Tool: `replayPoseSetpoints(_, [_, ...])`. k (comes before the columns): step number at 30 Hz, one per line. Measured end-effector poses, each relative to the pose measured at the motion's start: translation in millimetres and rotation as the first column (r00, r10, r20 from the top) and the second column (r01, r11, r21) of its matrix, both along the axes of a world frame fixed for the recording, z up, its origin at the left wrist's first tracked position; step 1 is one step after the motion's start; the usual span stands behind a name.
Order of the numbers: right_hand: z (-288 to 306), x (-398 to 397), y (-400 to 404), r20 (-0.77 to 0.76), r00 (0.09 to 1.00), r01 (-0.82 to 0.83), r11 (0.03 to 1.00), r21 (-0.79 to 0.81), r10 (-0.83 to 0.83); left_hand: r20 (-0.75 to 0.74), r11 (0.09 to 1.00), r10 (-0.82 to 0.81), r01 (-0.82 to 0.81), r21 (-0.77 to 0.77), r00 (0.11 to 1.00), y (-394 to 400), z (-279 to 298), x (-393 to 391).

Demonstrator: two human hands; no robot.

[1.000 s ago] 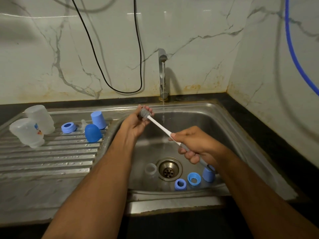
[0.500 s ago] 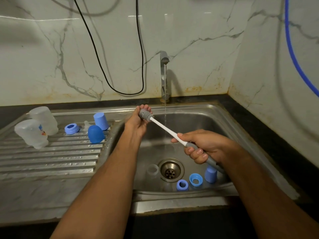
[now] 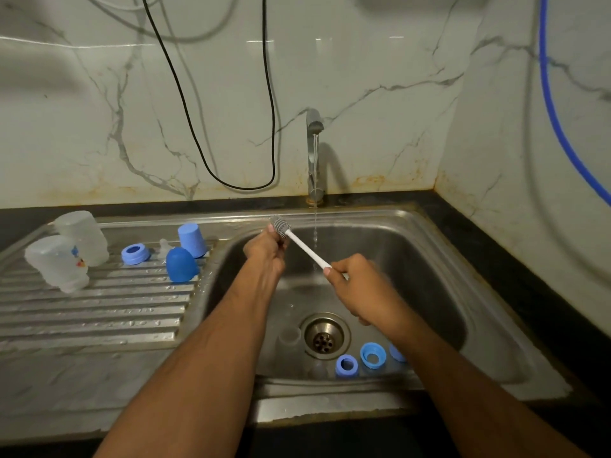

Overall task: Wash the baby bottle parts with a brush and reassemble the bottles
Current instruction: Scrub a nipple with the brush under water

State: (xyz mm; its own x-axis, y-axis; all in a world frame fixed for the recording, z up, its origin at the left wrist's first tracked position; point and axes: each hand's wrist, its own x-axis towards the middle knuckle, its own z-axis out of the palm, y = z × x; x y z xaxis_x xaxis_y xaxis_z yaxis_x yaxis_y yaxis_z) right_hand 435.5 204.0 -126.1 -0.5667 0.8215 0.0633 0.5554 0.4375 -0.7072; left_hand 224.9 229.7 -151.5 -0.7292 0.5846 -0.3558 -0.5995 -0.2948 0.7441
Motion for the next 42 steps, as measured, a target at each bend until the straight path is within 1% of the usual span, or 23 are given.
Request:
replayPoseSetpoints(1, [-2.2,-2.6,-0.3,0.032,0.999,0.012,0.997,0.082,-0.014,-0.018,1.0,0.017,-0.017,-0.008,1.0,0.8,0.9,3.6])
replayPoseSetpoints(2, [-4.1,-4.6,-0.4,0.041,0.999,0.024,0.991,0.128,-0.029,-0.037,1.0,0.029,-0.03,-0.011,0.999,2.0,1.6,6.4])
replayPoseSetpoints(7, [-2.4,-4.8,-3.8,0.023,0.999,0.042,0.986,0.158,-0.047,-0.14,0.998,0.032,-0.039,-0.049,0.99,4.2,3.5,13.9])
replayPoseSetpoints(9, [1.6,-4.9,-4.3,0.019,0.998,0.057,0.988,0.144,-0.06,-0.173,0.996,0.044,-0.057,-0.068,0.984,4.7,3.6,18.7])
replayPoseSetpoints(11, [4.1,-4.1,-6.8,0.027,0.998,0.058,0.994,0.093,-0.061,-0.188,0.994,0.044,-0.062,-0.088,0.981,2.8,5.2,20.1])
replayPoseSetpoints(12, [4.8,-3.1,-8.8,0.023,0.999,0.046,0.998,0.049,-0.047,-0.172,0.993,0.051,-0.068,-0.098,0.984,1.1,6.0,17.3])
replayPoseSetpoints(14, [6.6,0.5,-14.9,-0.009,1.0,0.006,0.999,-0.048,-0.007,-0.087,0.989,0.099,-0.107,-0.099,0.991,-3.2,5.3,3.8])
replayPoseSetpoints(16, [7.2,1.2,-20.2,-0.018,0.999,-0.028,0.996,-0.089,0.027,-0.02,0.988,0.125,-0.126,-0.089,0.992,-5.3,1.7,-7.1])
replayPoseSetpoints(17, [8.2,-1.9,-18.8,-0.009,1.0,-0.014,0.998,-0.06,0.013,-0.043,0.99,0.11,-0.113,-0.084,0.993,-5.0,1.1,-6.5])
replayPoseSetpoints(19, [10.6,-10.8,-10.5,0.026,0.997,0.076,0.997,0.015,-0.076,-0.146,0.994,0.039,-0.054,-0.1,0.988,-1.0,5.7,9.2])
replayPoseSetpoints(21, [10.8,-15.4,-4.5,0.042,0.989,0.139,0.99,0.031,-0.14,-0.231,0.991,0.011,-0.04,-0.124,0.973,3.5,9.2,28.6])
replayPoseSetpoints(22, [10.5,-14.7,-3.4,0.039,0.989,0.141,0.99,0.016,-0.142,-0.252,0.99,0.013,-0.047,-0.131,0.968,5.3,9.1,34.3])
replayPoseSetpoints(26, [6.5,-3.1,-11.8,0.0,0.999,0.032,0.997,-0.07,-0.032,-0.193,0.988,0.068,-0.093,-0.125,0.979,3.0,4.9,25.6])
replayPoseSetpoints(29, [7.3,-2.7,-14.2,-0.054,0.998,0.016,0.987,-0.157,-0.025,-0.15,0.984,0.119,-0.137,-0.116,0.981,-1.8,4.4,15.9])
replayPoseSetpoints(32, [8.7,-1.2,-18.5,-0.059,0.998,-0.023,0.978,-0.207,0.01,-0.139,0.98,0.138,-0.155,-0.124,0.981,-7.7,2.8,1.0])
replayPoseSetpoints(33, [9.1,-0.7,-18.4,-0.063,0.998,-0.019,0.978,-0.206,0.006,-0.154,0.982,0.124,-0.143,-0.123,0.98,-7.7,1.4,-2.2])
replayPoseSetpoints(36, [7.9,-4.9,-8.5,-0.032,0.998,0.054,0.992,-0.116,-0.058,-0.262,0.986,0.036,-0.077,-0.145,0.964,-4.6,5.7,11.7])
replayPoseSetpoints(38, [6.2,-6.3,-1.8,-0.035,0.993,0.106,0.988,-0.116,-0.111,-0.328,0.984,-0.013,-0.046,-0.17,0.944,0.7,6.6,24.8])
replayPoseSetpoints(40, [4.4,-3.3,-1.2,-0.044,0.993,0.101,0.984,-0.143,-0.109,-0.348,0.985,-0.039,-0.024,-0.173,0.937,1.0,5.6,29.6])
replayPoseSetpoints(42, [4.7,1.6,-3.7,-0.059,0.995,0.073,0.984,-0.162,-0.083,-0.325,0.988,-0.036,-0.015,-0.154,0.945,-1.7,2.7,24.6])
